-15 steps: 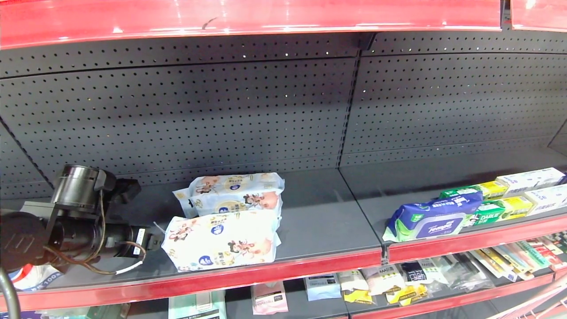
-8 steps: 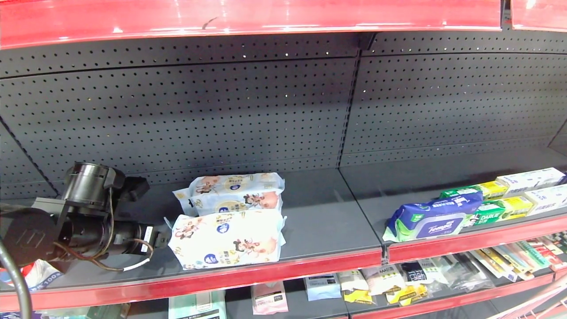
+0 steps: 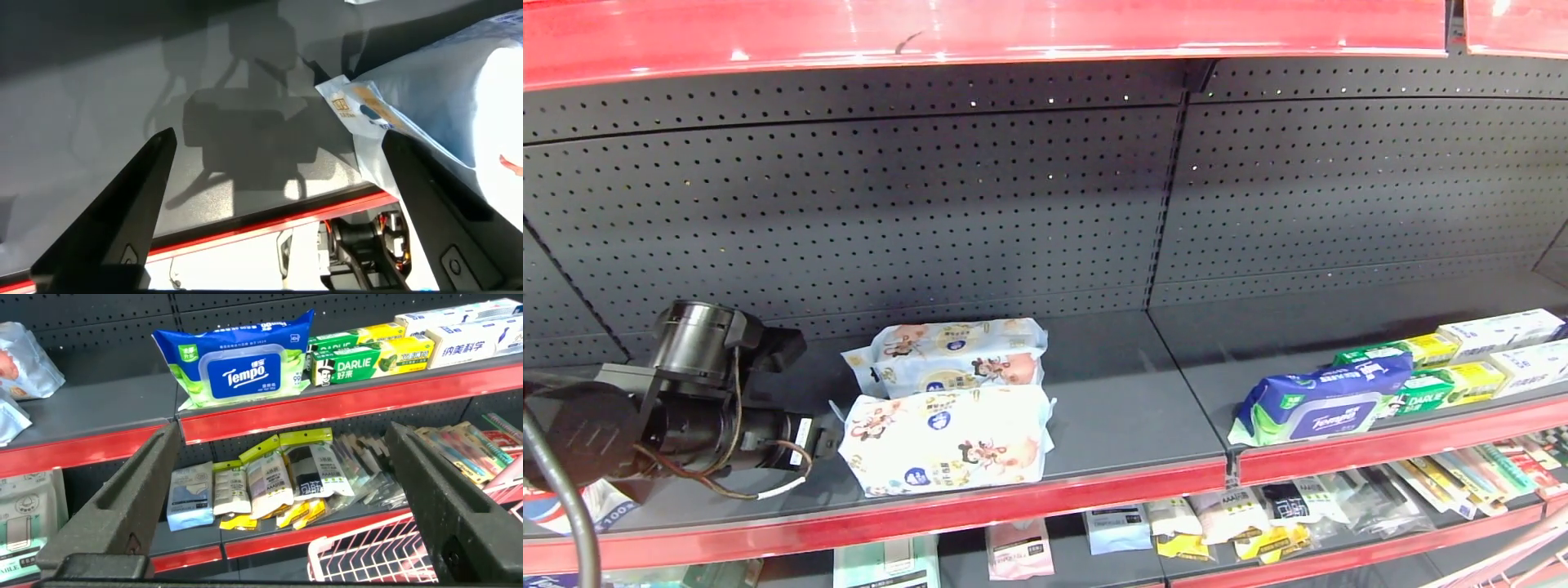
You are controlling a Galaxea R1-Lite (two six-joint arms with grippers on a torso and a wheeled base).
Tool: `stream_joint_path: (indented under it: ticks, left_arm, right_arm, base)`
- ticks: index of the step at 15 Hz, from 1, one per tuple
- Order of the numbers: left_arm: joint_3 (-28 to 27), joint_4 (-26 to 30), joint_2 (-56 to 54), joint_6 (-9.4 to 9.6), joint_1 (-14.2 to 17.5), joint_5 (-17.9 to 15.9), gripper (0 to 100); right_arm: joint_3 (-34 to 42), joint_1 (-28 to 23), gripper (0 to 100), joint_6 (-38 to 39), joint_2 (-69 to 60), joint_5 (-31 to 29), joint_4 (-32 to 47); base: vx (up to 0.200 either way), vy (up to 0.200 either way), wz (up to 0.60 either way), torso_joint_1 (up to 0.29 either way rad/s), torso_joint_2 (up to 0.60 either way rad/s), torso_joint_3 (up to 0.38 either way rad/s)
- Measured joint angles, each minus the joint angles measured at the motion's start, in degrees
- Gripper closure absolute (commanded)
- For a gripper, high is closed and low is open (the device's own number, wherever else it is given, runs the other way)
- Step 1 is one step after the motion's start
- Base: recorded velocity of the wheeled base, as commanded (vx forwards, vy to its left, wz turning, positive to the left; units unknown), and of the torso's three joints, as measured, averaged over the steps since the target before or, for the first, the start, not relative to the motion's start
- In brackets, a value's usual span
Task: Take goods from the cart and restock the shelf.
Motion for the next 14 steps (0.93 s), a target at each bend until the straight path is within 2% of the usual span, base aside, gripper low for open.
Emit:
stream_joint_path:
  ticks: [14]
  left_arm:
    - [0.00,-0.07,0.74,0.09,-0.37,-0.11,0]
  right_arm:
    - [0.00,0.00,0,0.00,0.00,0.00,0.00]
  base:
    - [0.000,0.000,0.00,0.000,0.00,0.000]
